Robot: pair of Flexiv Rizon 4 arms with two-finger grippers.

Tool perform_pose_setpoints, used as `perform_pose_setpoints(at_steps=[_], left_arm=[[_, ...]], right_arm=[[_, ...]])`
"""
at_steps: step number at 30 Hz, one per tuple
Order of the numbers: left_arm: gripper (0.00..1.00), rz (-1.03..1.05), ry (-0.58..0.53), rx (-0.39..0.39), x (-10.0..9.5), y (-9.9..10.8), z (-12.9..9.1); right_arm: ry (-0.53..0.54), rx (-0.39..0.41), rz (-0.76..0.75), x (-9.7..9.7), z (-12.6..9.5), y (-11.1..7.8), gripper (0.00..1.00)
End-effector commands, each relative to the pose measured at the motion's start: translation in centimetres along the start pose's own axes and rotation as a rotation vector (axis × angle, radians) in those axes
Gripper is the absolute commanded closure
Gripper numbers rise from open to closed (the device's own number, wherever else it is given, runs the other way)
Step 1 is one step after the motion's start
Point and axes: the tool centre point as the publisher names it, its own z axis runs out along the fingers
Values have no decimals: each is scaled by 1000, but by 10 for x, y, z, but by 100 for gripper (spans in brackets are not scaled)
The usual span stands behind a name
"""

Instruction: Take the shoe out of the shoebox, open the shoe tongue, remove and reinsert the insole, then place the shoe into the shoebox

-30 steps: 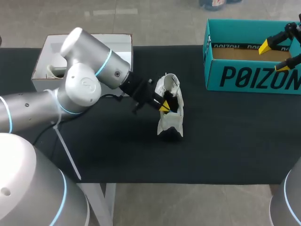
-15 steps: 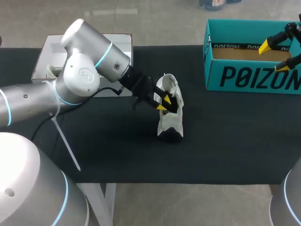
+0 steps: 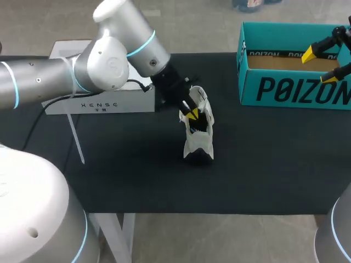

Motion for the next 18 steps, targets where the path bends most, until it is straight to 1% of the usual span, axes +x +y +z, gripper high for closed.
perform_pose_setpoints(at_steps=[1, 3, 5, 11, 14, 18], left_arm=[[100, 107, 346, -15, -6, 2, 7], [100, 115, 391, -10, -3, 2, 10], [100, 121, 426, -22, -2, 2, 10], [100, 123, 504, -27, 3, 4, 14], [100, 123, 550, -17, 11, 7, 24], [100, 119, 580, -6, 21, 11, 34]], right_arm=[[-2, -1, 2, 0, 0, -1, 0], [-2, -1, 2, 0, 0, -1, 0], [-2, -1, 2, 0, 0, -1, 0], [-2, -1, 2, 0, 0, -1, 0], [-2, -1, 2, 0, 0, -1, 0], [-2, -1, 2, 0, 0, -1, 0]])
